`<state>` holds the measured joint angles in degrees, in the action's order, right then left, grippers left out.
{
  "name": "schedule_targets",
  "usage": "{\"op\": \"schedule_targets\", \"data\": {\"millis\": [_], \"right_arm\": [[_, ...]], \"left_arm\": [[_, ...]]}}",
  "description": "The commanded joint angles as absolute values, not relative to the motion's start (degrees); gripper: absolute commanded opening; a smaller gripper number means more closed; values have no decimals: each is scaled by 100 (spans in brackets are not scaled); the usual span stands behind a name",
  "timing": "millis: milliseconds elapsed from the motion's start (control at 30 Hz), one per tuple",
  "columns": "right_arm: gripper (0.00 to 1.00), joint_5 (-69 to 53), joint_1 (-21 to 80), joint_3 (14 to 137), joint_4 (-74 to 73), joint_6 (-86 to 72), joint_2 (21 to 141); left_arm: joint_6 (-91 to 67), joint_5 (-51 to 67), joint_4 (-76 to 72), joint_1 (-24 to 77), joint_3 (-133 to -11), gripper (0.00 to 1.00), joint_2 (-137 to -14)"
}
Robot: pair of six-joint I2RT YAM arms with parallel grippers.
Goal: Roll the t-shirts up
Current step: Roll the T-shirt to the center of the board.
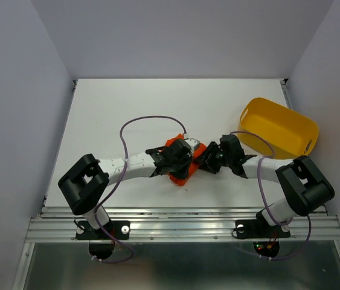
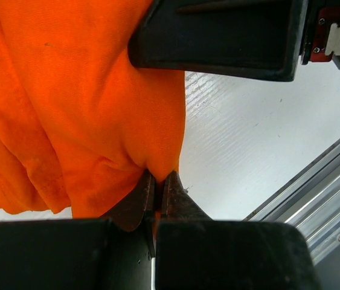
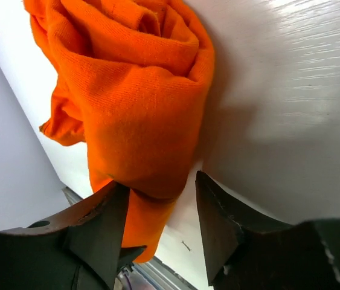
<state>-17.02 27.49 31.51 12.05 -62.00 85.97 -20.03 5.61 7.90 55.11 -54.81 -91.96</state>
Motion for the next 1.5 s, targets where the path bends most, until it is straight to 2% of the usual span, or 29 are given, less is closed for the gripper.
{"op": "schedule_targets", "data": {"millis": [0, 67, 100, 200, 300, 467, 667, 767, 967, 1067, 1100, 1133, 1167, 1200, 1233, 1300, 1367, 1467], "right_arm": [[53, -1687, 2804, 3410, 1635, -6319, 8596], [58, -1653, 2804, 3375, 1582, -6319, 8395], [69, -1609, 2804, 3358, 1547, -6328, 8298], [88, -1415, 2804, 3305, 1345, -6311, 7858], [96, -1345, 2804, 3331, 1266, -6249, 7682], [98, -1423, 2804, 3559, 1169, -6144, 8103], [91, -1406, 2804, 3709, 1160, -6047, 8551], [86, -1406, 2804, 3718, 1160, -6038, 8657], [65, -1476, 2909, 3753, 1265, -6047, 8815], [42, -1503, 2909, 3779, 1327, -6073, 8859], [29, -1503, 2909, 3788, 1327, -6073, 8851], [22, -1503, 2909, 3788, 1318, -6073, 8851], [17, -1494, 2909, 3797, 1292, -6082, 8859], [8, -1485, 2909, 3840, 1248, -6082, 8851], [4, -1477, 2909, 3841, 1196, -6082, 8859], [1, -1477, 2909, 3911, 1029, -6082, 8868], [1, -1468, 2909, 3946, 906, -6108, 8851], [1, -1441, 2909, 3964, 792, -6152, 8772]], "left_arm": [[-1925, 729, 642, 5519, -5397, 0, -8824], [-1925, 721, 650, 5502, -5379, 0, -8815], [-1925, 729, 650, 5493, -5370, 0, -8815], [-1925, 747, 650, 5484, -5370, 0, -8824], [-1925, 756, 642, 5493, -5361, 0, -8789], [-1925, 782, 642, 5493, -5353, 0, -8728], [-1951, 773, 659, 5476, -5317, 0, -8613], [-1960, 800, 633, 5476, -5300, 0, -8578], [-1942, 870, 607, 5458, -5326, 0, -8631], [-1942, 870, 633, 5467, -5326, 0, -8622], [-1925, 853, 659, 5458, -5335, 0, -8613], [-1934, 800, 694, 5458, -5370, 3, -8605], [-1925, 661, 807, 5467, -5405, 26, -8596], [-1907, 590, 878, 5467, -5431, 39, -8578], [-1907, 511, 957, 5467, -5475, 52, -8569], [-1872, 177, 1229, 5545, -5651, 73, -8508], [-1907, -434, 1536, 5712, -5843, 79, -8499], [-2029, -1235, 1897, 5949, -6098, 79, -8604]]}}
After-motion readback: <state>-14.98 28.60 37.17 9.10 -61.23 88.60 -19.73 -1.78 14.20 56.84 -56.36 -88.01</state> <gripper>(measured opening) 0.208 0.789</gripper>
